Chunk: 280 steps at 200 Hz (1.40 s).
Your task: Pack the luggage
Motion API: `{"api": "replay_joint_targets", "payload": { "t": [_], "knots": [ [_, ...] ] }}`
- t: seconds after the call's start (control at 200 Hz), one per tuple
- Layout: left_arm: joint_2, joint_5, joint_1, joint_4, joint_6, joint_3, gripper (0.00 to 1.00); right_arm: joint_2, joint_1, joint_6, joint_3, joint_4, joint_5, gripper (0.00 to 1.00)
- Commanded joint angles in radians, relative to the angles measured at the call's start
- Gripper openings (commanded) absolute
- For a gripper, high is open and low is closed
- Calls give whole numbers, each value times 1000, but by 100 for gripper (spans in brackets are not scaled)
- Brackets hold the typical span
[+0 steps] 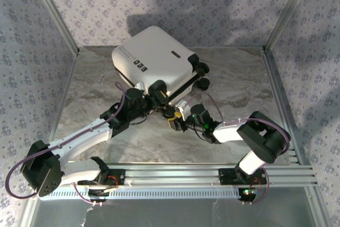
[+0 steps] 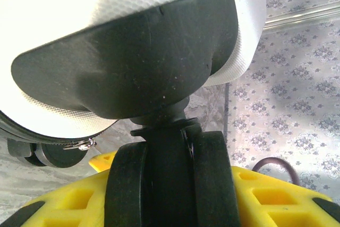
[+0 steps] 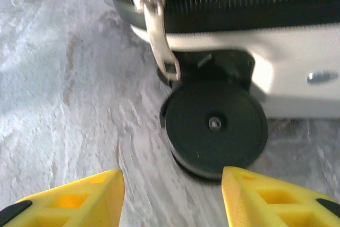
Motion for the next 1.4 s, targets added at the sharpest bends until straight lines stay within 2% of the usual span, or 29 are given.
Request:
{"api": "replay_joint_targets", "payload": {
  "t": [0.0,0.385,0.575,0.76,0.954,1.164,1.314,1.394],
  "knots": [
    [-62,19,-15,137,141,32,13,-15,8,4,0,101,25,52],
    [-103,28,-17,151,141,3,13,84,17,2,145,97,-25,53],
    [-98,64,-18,207,150,0,13,120,14,21,191,88,-38,53],
    [-75,111,-18,334,138,-17,12,146,15,52,218,97,-30,50],
    [-85,123,-20,386,144,-26,11,132,12,85,234,106,-16,28],
    [-170,91,-20,403,189,-51,11,64,7,70,235,30,0,11],
    [-244,60,-20,406,214,-85,11,38,5,62,232,3,3,5],
    [-269,53,-19,371,225,-82,10,31,5,58,238,-27,55,1]
  ]
}}
